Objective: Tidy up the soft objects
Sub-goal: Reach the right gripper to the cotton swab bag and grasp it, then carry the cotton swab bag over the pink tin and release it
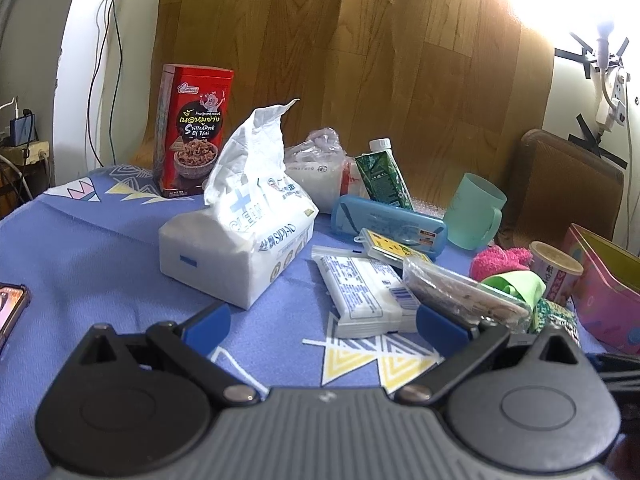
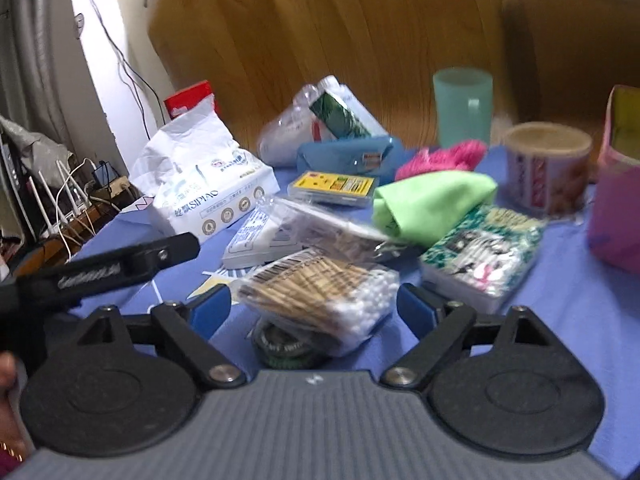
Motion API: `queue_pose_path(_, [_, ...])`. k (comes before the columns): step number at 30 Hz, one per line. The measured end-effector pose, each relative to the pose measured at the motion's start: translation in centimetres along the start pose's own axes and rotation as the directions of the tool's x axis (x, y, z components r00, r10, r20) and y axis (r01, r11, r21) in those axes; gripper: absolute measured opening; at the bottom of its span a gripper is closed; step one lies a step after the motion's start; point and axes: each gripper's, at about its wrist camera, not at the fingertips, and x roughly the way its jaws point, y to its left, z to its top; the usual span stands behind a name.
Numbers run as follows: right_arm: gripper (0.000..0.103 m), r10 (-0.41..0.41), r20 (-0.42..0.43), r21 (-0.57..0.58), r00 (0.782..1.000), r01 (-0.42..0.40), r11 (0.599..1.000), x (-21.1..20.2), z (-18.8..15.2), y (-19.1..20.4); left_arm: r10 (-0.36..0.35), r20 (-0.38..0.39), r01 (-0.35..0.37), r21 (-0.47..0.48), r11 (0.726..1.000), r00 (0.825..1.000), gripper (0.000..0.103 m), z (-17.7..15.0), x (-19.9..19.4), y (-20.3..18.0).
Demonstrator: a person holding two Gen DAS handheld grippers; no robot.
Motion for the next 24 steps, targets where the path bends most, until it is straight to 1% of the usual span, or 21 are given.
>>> queue_pose_path(1, [0.075, -0.007, -0.006, -0.003, 1.0, 0.007, 1.0, 0.3, 0.0, 0.1, 0.0, 0.001, 0.0, 0.0, 1.0, 1.0, 0.103, 0.0, 0.0, 0.0])
queue_pose_path(2, [0.063, -0.017, -0.006, -0.008, 1.0, 0.017, 1.0, 0.2, -0.1, 0.4, 0.0, 0.002, 0.0, 0.0, 1.0, 1.0, 0.103, 0.0, 0.0, 0.0])
queue_pose_path(3, [0.047, -0.025, -0.004, -0.011, 1.0, 0.025, 1.0, -0.1, -0.2, 0.5, 0.0, 0.002, 0.0, 0.0, 1.0, 1.0, 0.103, 0.0, 0.0, 0.0])
queue_pose_path(7, [0.043, -0.034, 0.029, 0.037, 0.999, 0.033, 0.999, -2.7, -0.8, -1.0, -0.001, -0.002, 0.001, 0.001, 1.0, 1.0, 0.103, 0.0, 0.0, 0.0])
queue_pose_path(11, [0.04, -0.105, 0.06, -0.008, 0.993, 0.106, 0.994, -5.7, -2.4, -1.9, -0.017, -0.036, 0.018, 0.026, 1.0, 0.999, 0.103, 0.1, 0.3, -0.4])
queue_pose_path(12, [0.04, -0.121, 0.073, -0.019, 0.99, 0.123, 0.992, -6.7, -2.9, -2.0, -0.029, -0.047, 0.031, 0.042, 0.999, 0.998, 0.103, 0.1, 0.3, -0.7])
queue_pose_path(14, [0.04, -0.16, 0.104, -0.05, 0.982, 0.165, 0.985, -8.8, -3.9, -2.1, -0.074, -0.075, 0.08, 0.081, 0.993, 0.994, 0.103, 0.0, -0.4, -1.8])
queue_pose_path(15, [0.04, -0.181, 0.116, -0.068, 0.977, 0.189, 0.98, -9.8, -4.5, -2.2, -0.119, -0.091, 0.126, 0.086, 0.988, 0.989, 0.103, -0.2, -0.9, -2.5])
queue_pose_path(16, [0.041, -0.197, 0.121, -0.082, 0.973, 0.208, 0.975, -10.3, -4.9, -2.3, -0.19, -0.115, 0.201, 0.093, 0.975, 0.975, 0.103, -0.4, -1.6, -3.6])
queue_pose_path(17, [0.043, -0.209, 0.121, -0.094, 0.97, 0.221, 0.971, -10.7, -5.4, -2.5, -0.242, -0.138, 0.258, 0.108, 0.96, 0.96, 0.103, -0.6, -2.1, -4.7])
queue_pose_path(18, [0.044, -0.215, 0.113, -0.101, 0.97, 0.226, 0.969, -11.0, -5.8, -2.7, -0.289, -0.162, 0.31, 0.126, 0.942, 0.943, 0.103, -0.8, -2.5, -5.9])
queue_pose_path(19, [0.048, -0.213, 0.102, -0.104, 0.972, 0.223, 0.969, -11.3, -6.1, -2.9, -0.338, -0.193, 0.368, 0.149, 0.918, 0.921, 0.103, -1.0, -2.8, -7.4])
queue_pose_path(20, [0.053, -0.207, 0.089, -0.104, 0.974, 0.216, 0.971, -11.2, -6.4, -3.1, -0.366, -0.216, 0.403, 0.16, 0.901, 0.905, 0.103, -1.2, -3.0, -8.4])
queue_pose_path(21, [0.06, -0.205, 0.083, -0.103, 0.975, 0.213, 0.972, -11.3, -6.5, -3.3, -0.394, -0.244, 0.438, 0.167, 0.883, 0.886, 0.103, -1.3, -3.0, -9.4])
queue_pose_path(22, [0.064, -0.205, 0.082, -0.105, 0.975, 0.213, 0.971, -11.3, -6.6, -3.4, -0.419, -0.276, 0.472, 0.165, 0.866, 0.865, 0.103, -1.5, -2.8, -10.4])
queue_pose_path(24, [0.066, -0.21, 0.067, -0.114, 0.975, 0.216, 0.97, -11.0, -6.3, -3.5, -0.436, -0.319, 0.5, 0.151, 0.853, 0.841, 0.102, -1.6, -2.2, -11.6])
